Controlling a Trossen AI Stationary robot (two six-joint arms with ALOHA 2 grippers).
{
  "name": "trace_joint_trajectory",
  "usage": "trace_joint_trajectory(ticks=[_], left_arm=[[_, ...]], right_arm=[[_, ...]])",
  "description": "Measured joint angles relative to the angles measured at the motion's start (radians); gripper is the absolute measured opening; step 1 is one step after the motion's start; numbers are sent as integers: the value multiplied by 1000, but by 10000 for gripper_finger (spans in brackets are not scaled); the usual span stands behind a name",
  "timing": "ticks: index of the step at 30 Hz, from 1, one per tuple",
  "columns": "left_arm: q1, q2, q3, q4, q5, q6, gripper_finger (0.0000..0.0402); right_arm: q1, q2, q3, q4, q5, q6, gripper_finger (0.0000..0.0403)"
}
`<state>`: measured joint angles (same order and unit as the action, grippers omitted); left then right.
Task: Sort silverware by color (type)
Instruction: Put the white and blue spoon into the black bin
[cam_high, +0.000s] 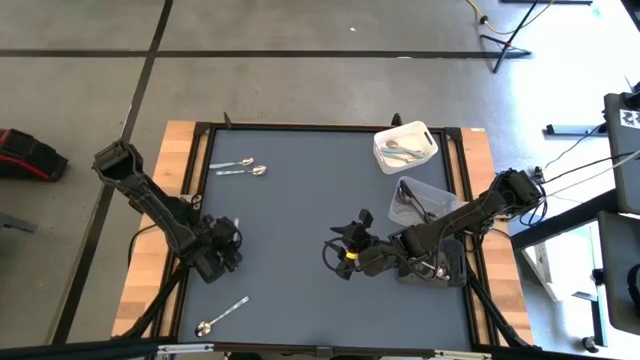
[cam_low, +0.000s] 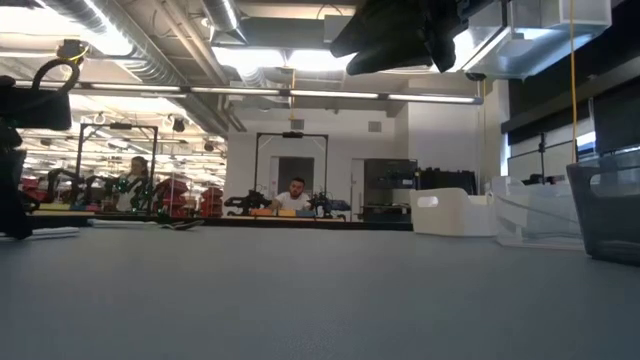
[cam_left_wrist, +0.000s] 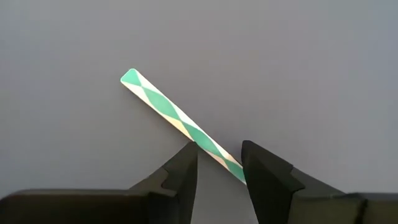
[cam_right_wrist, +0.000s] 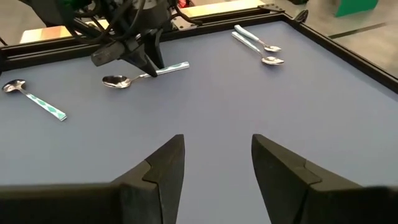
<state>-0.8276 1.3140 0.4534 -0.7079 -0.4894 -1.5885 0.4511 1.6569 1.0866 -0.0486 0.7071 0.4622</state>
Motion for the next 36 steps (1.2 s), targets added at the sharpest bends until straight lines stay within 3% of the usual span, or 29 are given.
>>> trace_joint_trajectory(ticks=[13, 17, 28, 32, 36], left_arm=[[-2, 2, 9, 148, -2, 425, 40], [-2, 3, 8, 162, -36, 390, 45], [36, 8, -9, 192, -13, 312, 113], [35, 20, -24, 201, -21, 373, 98], [36, 20, -27, 233, -25, 447, 46]], right_arm=[[0, 0, 0, 4, -3, 0, 174], [0, 2, 0, 4, -3, 0, 174], [0, 3, 0, 21, -28, 7, 174], [0, 3, 0, 27, -38, 3, 174], [0, 3, 0, 63, -38, -43, 174]])
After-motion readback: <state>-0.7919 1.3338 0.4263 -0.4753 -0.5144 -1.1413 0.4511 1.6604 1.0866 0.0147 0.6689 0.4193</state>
